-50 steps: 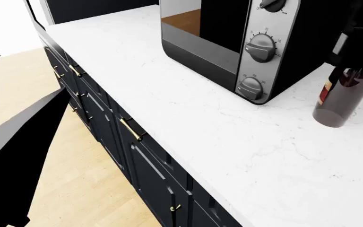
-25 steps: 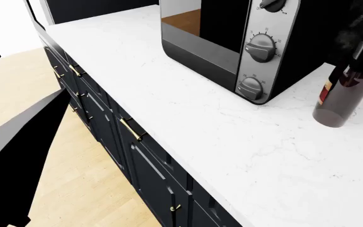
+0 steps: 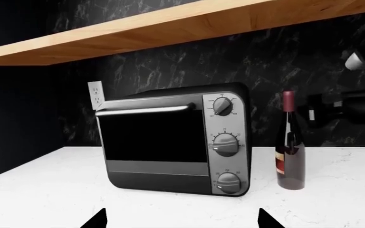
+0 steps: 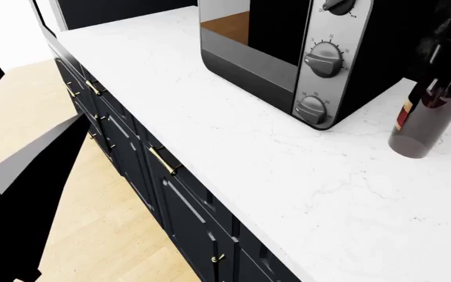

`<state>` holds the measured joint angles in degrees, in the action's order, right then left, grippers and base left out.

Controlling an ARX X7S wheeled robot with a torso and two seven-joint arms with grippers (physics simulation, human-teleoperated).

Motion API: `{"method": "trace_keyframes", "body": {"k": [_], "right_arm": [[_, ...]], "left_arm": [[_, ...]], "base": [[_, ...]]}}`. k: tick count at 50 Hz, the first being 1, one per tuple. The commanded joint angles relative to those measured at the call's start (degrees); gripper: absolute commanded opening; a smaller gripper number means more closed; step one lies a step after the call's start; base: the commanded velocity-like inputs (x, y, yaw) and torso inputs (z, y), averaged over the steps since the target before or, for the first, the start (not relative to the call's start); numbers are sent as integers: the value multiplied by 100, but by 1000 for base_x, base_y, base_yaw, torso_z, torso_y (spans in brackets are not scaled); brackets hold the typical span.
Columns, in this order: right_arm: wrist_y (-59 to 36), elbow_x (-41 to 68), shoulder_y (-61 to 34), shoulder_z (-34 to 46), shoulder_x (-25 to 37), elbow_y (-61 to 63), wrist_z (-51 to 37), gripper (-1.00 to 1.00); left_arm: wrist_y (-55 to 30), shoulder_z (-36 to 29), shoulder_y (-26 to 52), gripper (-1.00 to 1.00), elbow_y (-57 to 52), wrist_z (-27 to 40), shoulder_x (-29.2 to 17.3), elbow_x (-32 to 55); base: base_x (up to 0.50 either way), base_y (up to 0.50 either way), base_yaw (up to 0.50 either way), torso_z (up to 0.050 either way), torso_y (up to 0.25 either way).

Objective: Move the drinks to the dining counter.

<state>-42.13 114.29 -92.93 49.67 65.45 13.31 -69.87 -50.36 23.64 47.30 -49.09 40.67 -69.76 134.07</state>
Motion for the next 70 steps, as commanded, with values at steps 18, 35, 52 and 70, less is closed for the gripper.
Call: {"method": "trace_keyframes", "body": {"k": [18, 35, 52, 70], "right_arm": [[-348, -887, -164, 315, -561, -1378, 651, 100], [-516, -1621, -285, 607, -979, -2232, 1312, 100], [-275, -2715, -330, 1058, -1722, -3559, 2426, 100], [52, -3541, -273, 1526, -2576, -5507, 3249, 100]], "left_arm": [[-125, 95, -108, 100, 19, 11, 100, -15], [-344, 170, -351, 100, 6, 53, 266, -120], [-745, 454, -859, 100, -56, 131, 568, -286], [-1495, 1444, -1696, 100, 64, 178, 1031, -308]], "base": [[0, 0, 0, 0, 0], [0, 0, 0, 0, 0], [0, 0, 0, 0, 0], [0, 0, 0, 0, 0]]}}
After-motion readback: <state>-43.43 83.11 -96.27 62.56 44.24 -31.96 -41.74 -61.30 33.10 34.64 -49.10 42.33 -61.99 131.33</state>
